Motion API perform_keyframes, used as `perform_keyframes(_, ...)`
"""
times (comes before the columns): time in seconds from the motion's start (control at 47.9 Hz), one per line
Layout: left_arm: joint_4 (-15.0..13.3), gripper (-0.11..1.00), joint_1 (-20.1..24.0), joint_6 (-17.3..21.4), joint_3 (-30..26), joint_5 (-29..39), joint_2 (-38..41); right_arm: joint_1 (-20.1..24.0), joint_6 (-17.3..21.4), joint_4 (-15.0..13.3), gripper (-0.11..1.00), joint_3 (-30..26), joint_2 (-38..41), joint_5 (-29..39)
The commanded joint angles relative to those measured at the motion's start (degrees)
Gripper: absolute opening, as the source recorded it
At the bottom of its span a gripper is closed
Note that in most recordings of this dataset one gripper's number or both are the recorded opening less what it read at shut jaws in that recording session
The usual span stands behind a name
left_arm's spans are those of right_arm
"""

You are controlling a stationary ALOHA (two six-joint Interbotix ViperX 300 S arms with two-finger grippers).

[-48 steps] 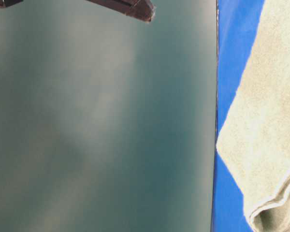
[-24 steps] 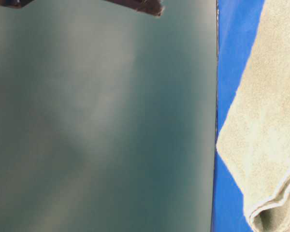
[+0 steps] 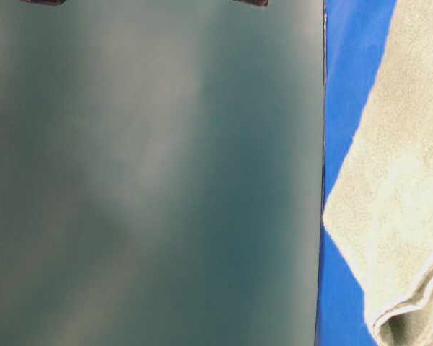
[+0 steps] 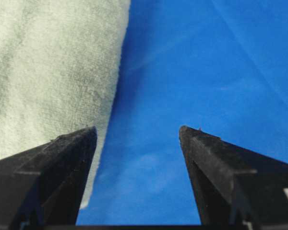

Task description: Fold a bath towel.

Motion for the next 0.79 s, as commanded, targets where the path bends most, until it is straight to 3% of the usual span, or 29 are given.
perform_keyframes(0.0,0.62,0.18,0.0,0.09,-1.41,2.11,-1.05,0.09,0.0,-0.62,0.67,-0.62,-0.62,-0.26)
perform_keyframes(0.063,0.97,0.11,0.26,0.09,-2.72,4.48,-1.93,0.09,0.0,-0.79,0.67,-0.44,-0.79,-0.18)
perform_keyframes(0.334,1.49,0.11,3.52,0.0,-10.55,21.36,-6.77,0.18,-0.26,-0.97,0.67,1.93,-6.15,4.22)
perform_keyframes(0.438,2.64,0.11,8.53,1.41,-15.64,28.48,-9.58,0.35,-0.79,-1.05,0.67,3.52,-9.58,7.38)
perform_keyframes(0.521,5.54,0.11,13.71,3.69,-19.51,32.34,-9.93,0.44,-0.79,-1.85,0.67,5.54,-12.74,9.32)
perform_keyframes(0.605,10.28,0.11,20.3,8.09,-24.26,35.86,-7.65,0.44,-0.79,-2.55,0.67,7.65,-15.29,9.76)
perform_keyframes(0.668,12.39,0.11,25.14,15.91,-28.39,36.74,-4.75,0.44,-0.79,-3.08,0.67,9.05,-16.88,9.76)
perform_keyframes(0.772,11.69,0.11,31.55,28.56,-34.98,35.33,1.23,0.44,-0.7,-3.34,0.67,10.28,-18.19,9.76)
